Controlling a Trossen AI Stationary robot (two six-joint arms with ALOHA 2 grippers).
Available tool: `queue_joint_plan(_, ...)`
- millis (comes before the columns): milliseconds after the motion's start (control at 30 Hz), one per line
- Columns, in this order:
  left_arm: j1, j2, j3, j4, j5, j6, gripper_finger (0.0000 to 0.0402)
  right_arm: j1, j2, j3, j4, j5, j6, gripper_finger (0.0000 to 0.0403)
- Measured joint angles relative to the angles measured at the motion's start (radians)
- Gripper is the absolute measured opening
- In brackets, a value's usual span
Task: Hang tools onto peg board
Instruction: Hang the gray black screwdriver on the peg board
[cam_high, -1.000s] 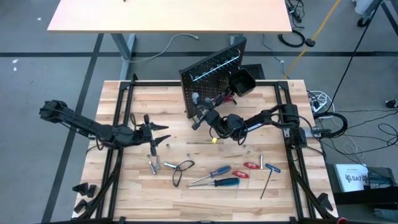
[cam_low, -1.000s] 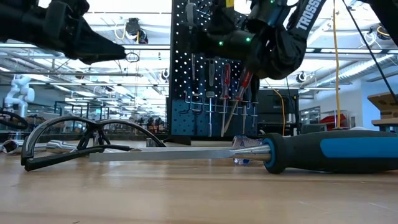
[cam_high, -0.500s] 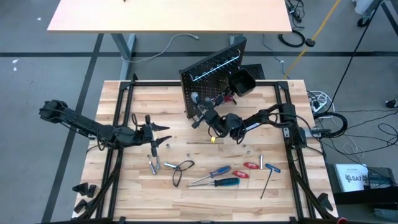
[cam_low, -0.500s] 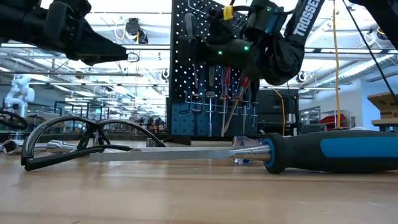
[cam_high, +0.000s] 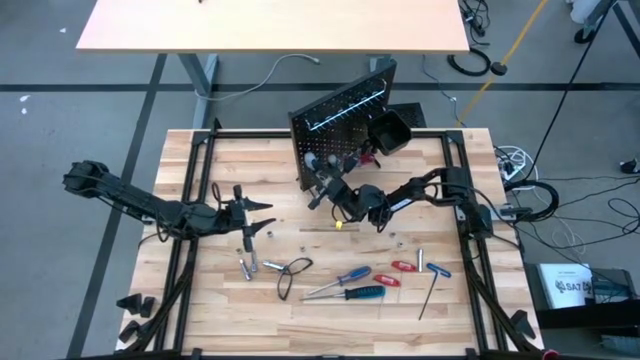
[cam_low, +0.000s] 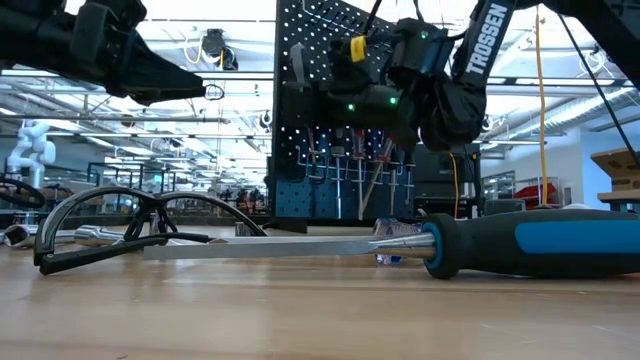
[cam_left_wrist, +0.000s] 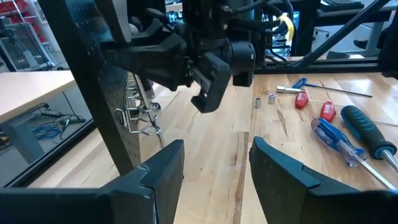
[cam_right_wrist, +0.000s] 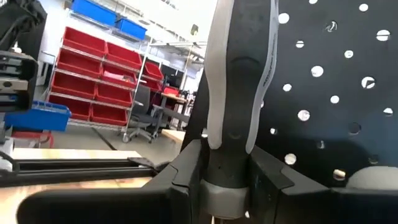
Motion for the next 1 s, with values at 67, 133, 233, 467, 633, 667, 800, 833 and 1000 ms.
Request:
queue_joint_plan(67,0.0,0.0,0.0,0.001,0.0,0.0,0.0185,0.0,-0.002,-0.004,0.002,0.002,0.0,0.0075)
queue_joint_plan(133,0.0,0.0,0.0,-0.001,0.0,0.0,0.0185,-0.001,-0.002,-0.009,0.002,0.003,-0.003,0.0075)
queue_joint_plan(233,0.0,0.0,0.0,-0.001,0.0,0.0,0.0185,-0.003,-0.002,-0.017,0.002,0.003,-0.011,0.0075)
queue_joint_plan(467,0.0,0.0,0.0,0.0,0.0,0.0,0.0185,-0.02,-0.002,-0.033,0.002,-0.013,0.009,0.0075)
queue_joint_plan(633,0.0,0.0,0.0,0.002,0.0,-0.001,0.0185,-0.029,-0.002,-0.034,0.002,-0.014,0.04,0.0075)
queue_joint_plan(667,0.0,0.0,0.0,0.002,0.0,-0.001,0.0185,-0.031,-0.002,-0.034,0.001,-0.014,0.048,0.0075)
queue_joint_plan(800,0.0,0.0,0.0,0.002,0.0,-0.001,0.0185,-0.034,0.021,-0.034,0.003,-0.033,0.071,0.0075)
queue_joint_plan(833,0.0,0.0,0.0,0.002,0.0,-0.001,0.0185,-0.033,0.029,-0.034,0.003,-0.033,0.077,0.0075)
queue_joint_plan(1000,0.0,0.0,0.0,0.001,0.0,-0.001,0.0185,-0.028,0.052,-0.034,0.002,-0.032,0.071,0.0075)
